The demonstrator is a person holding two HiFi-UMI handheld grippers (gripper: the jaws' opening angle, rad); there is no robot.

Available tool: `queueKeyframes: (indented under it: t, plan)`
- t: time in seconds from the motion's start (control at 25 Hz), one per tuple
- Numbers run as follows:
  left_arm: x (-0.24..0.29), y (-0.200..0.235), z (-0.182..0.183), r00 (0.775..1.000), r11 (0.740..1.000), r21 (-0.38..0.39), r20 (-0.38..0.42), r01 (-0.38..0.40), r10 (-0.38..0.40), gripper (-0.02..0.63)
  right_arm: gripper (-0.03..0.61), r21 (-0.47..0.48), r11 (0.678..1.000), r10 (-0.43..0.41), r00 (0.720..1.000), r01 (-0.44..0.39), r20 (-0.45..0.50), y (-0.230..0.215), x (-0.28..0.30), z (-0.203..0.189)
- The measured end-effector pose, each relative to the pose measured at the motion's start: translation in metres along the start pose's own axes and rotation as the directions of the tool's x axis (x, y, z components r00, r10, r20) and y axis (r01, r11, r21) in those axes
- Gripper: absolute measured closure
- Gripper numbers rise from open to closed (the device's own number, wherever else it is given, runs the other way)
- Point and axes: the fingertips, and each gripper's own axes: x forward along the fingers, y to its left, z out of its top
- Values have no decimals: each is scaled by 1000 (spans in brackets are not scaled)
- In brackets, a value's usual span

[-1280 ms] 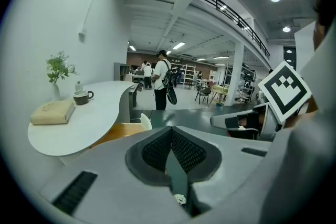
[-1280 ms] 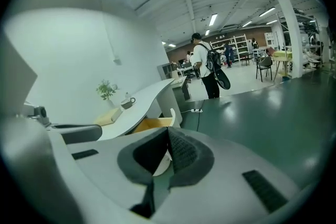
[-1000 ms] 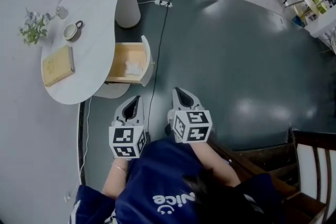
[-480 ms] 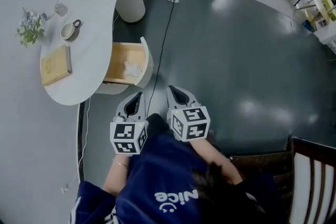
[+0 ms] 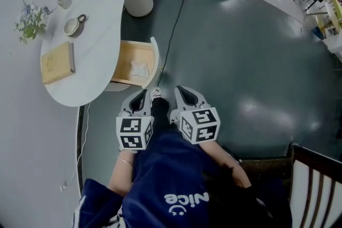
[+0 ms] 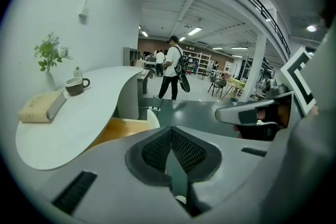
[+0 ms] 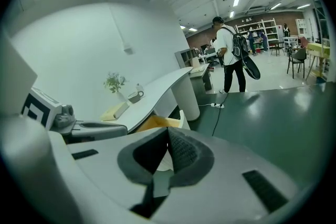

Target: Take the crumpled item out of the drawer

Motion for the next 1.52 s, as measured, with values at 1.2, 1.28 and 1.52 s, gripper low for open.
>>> queueKeyframes:
  t: [1.2, 1.28, 1.52]
  plan:
    - [143, 117, 7, 966, 997, -42, -251, 59, -67, 543, 571, -4, 986, -166, 983, 166, -79, -23, 126, 83]
    - [149, 117, 1, 957, 998, -50, -283, 47, -59, 521, 571, -1, 989, -149, 985, 150, -86, -28, 130, 86]
    - [165, 123, -13, 936, 997, -74, -351, -12, -15, 469, 571, -14, 996, -91, 989, 90, -119, -38, 143, 96]
